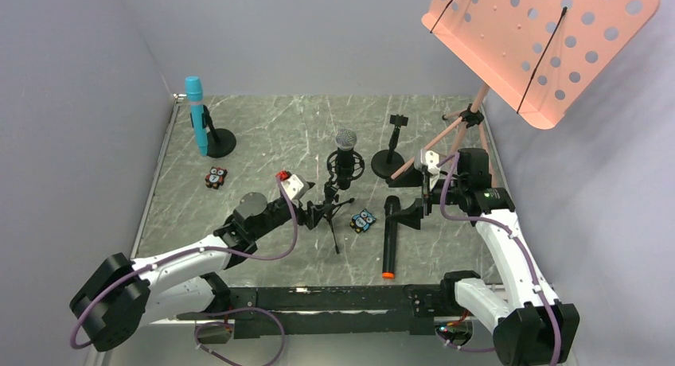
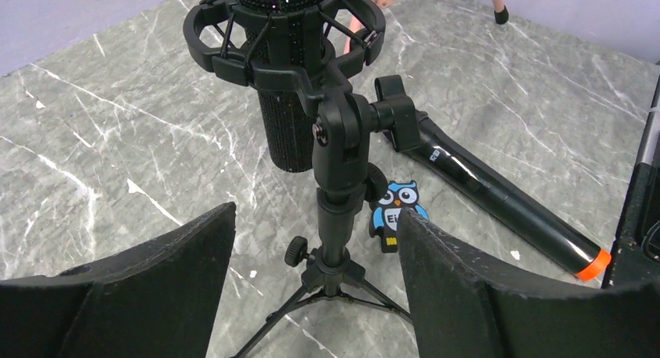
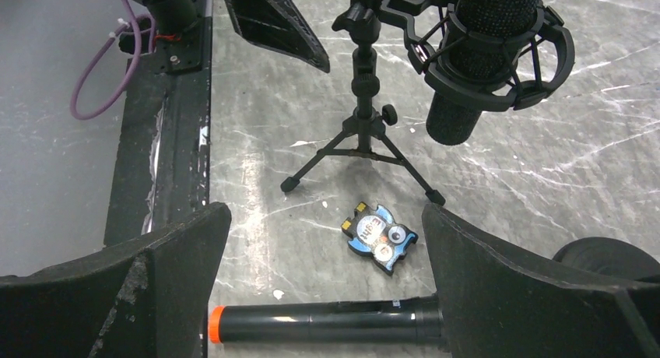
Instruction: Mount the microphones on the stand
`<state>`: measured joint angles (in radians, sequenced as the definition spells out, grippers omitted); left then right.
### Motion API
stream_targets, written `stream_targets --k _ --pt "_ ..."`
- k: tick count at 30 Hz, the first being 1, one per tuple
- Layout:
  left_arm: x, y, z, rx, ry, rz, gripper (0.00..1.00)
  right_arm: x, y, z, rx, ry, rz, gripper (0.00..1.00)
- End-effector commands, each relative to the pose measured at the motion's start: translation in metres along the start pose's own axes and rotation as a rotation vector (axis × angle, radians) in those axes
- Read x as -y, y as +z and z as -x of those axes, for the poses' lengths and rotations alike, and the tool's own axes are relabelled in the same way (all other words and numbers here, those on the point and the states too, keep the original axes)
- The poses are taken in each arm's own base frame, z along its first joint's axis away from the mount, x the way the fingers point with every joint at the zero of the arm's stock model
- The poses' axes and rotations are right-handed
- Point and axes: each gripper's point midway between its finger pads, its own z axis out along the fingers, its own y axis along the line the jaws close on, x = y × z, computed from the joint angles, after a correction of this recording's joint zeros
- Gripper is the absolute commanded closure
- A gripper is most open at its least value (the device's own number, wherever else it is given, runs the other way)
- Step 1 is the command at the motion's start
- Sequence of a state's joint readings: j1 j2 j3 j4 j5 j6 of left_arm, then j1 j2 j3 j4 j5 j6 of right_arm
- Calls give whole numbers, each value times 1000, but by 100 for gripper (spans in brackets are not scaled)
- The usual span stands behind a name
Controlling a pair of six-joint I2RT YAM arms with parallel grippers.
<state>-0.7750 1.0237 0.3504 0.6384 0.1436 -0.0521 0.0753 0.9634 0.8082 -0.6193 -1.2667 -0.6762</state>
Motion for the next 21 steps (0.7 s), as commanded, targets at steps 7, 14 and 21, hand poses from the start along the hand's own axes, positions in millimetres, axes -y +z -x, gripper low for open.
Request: stream_targets --k 7,14,21 --pt "4 24 43 137 22 -44 28 -5 -3 19 57 -94 33 0" --pt "0 29 48 150 27 -31 36 -5 -4 20 62 -87 34 0" --pt "0 38 48 142 34 -36 47 -4 -4 19 65 -77 34 0"
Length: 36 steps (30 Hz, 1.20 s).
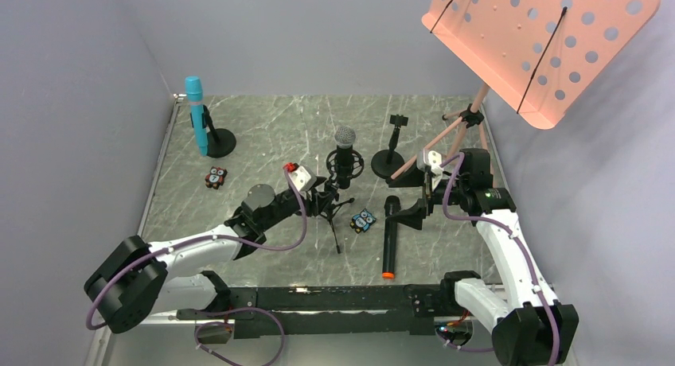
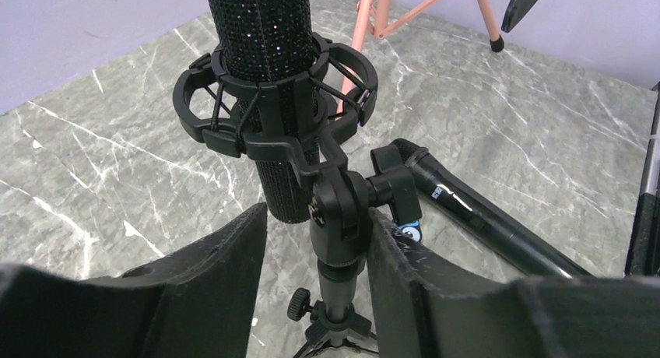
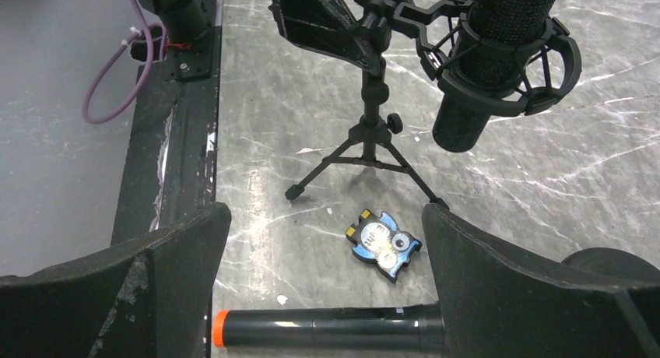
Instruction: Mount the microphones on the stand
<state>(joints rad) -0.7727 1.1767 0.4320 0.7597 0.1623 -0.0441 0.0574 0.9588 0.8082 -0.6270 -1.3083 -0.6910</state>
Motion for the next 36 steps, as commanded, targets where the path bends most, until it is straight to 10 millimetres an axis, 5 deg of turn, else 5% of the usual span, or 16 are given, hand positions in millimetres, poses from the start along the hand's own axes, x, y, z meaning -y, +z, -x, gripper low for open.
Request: stream_targets --k 1,8,14,23,31,36 --pt "1 11 32 92 18 -19 56 -1 -2 15 38 -69 20 0" --pt "-8 6 35 97 96 24 100 0 -2 14 39 -61 17 0" --pt "-41 -5 50 101 264 175 100 0 -2 14 39 -58 19 0" --pt "-141 -19 84 198 306 360 100 2 -2 12 34 -52 14 0" --pt "-213 3 109 278 311 420 100 5 -3 9 29 -44 7 0" --pt "-248 20 108 310 287 426 100 8 -3 7 24 -35 1 0"
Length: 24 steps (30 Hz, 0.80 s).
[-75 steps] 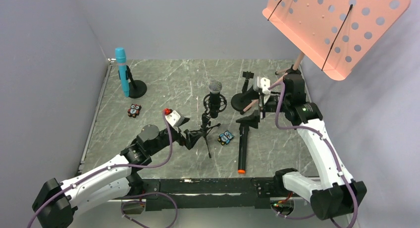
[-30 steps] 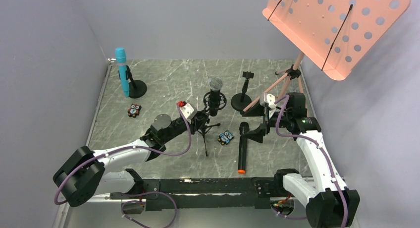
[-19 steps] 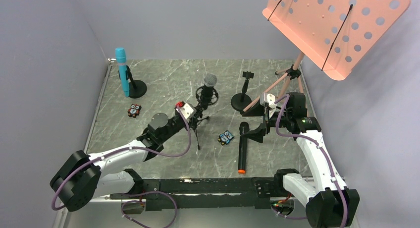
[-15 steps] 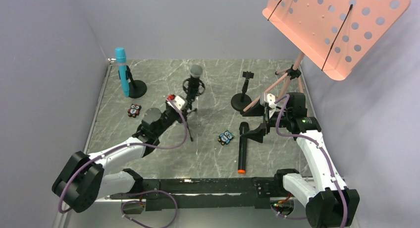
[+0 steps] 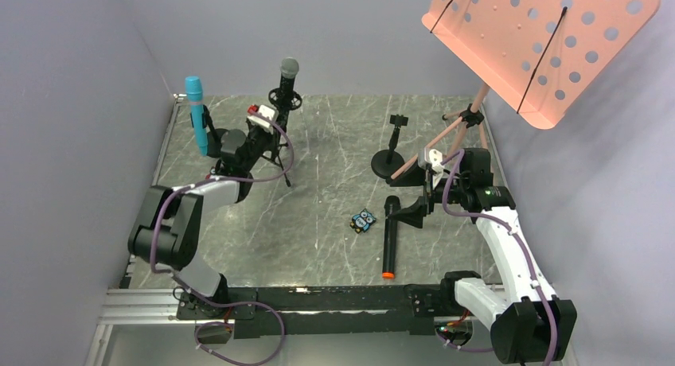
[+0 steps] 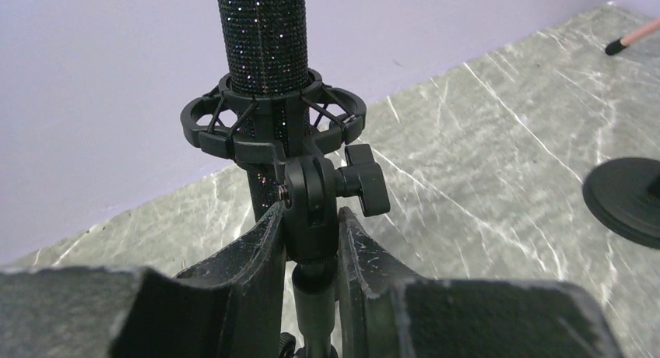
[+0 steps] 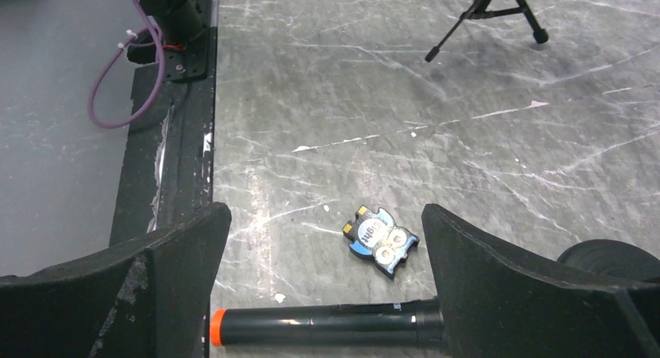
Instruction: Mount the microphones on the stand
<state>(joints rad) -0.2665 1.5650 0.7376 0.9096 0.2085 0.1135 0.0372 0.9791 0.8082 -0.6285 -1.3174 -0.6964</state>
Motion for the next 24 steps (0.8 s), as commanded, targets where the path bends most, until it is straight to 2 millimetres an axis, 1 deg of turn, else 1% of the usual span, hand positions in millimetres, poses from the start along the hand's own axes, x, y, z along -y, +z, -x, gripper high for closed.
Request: stream_targets --k 1,4,5,9,12,16,21,24 --pt "-22 27 77 291 20 -11 100 2 -1 9 20 -51 11 0" --pt "-34 39 63 284 -8 -20 100 4 -1 8 18 -45 10 0" --pt "-36 41 58 278 -45 -26 100 4 -1 7 17 -43 10 0" --pt "-39 38 39 251 -69 -38 100 5 -1 7 14 -41 8 0" --pt "-33 32 22 214 -80 -68 100 5 -1 7 16 -36 14 0" --pt "-29 17 3 186 -104 -78 100 5 -1 7 13 -35 17 0" --pt "-25 -1 -13 147 -115 -88 100 4 -1 7 17 -39 15 0" --pt "-22 -8 -23 115 -113 -95 100 3 -1 8 18 -38 18 0"
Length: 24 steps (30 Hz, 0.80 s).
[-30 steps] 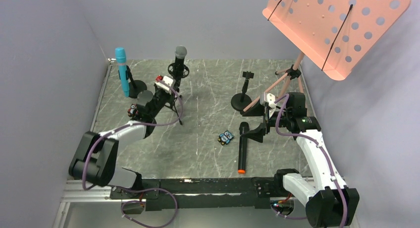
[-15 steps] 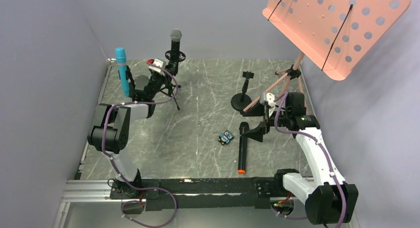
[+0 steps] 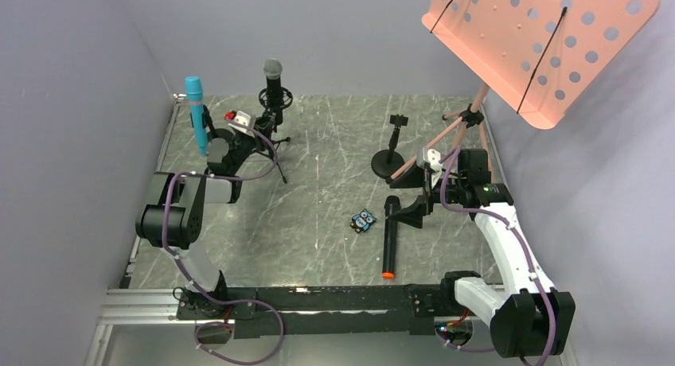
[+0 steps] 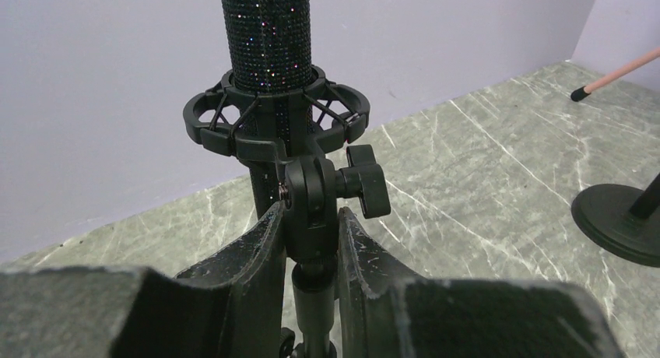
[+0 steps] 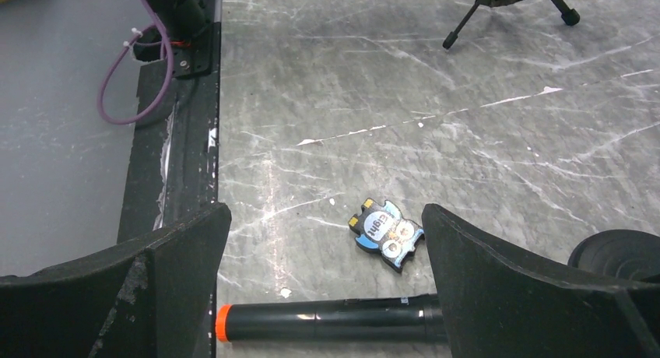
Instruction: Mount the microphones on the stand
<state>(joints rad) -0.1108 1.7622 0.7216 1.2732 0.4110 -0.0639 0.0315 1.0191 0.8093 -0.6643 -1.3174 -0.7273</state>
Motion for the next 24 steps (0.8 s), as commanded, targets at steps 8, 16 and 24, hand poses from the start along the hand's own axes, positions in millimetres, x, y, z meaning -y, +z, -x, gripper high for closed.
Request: stream_targets --k 8,16,24 --pt "8 -17 -9 -44 -42 -35 73 -1 -3 18 34 -86 5 0" --pt "9 -21 1 -31 -51 -29 53 -1 -4 19 37 -88 3 0" --pt "16 -33 9 -26 -75 -33 33 0 -5 19 35 -92 -3 0"
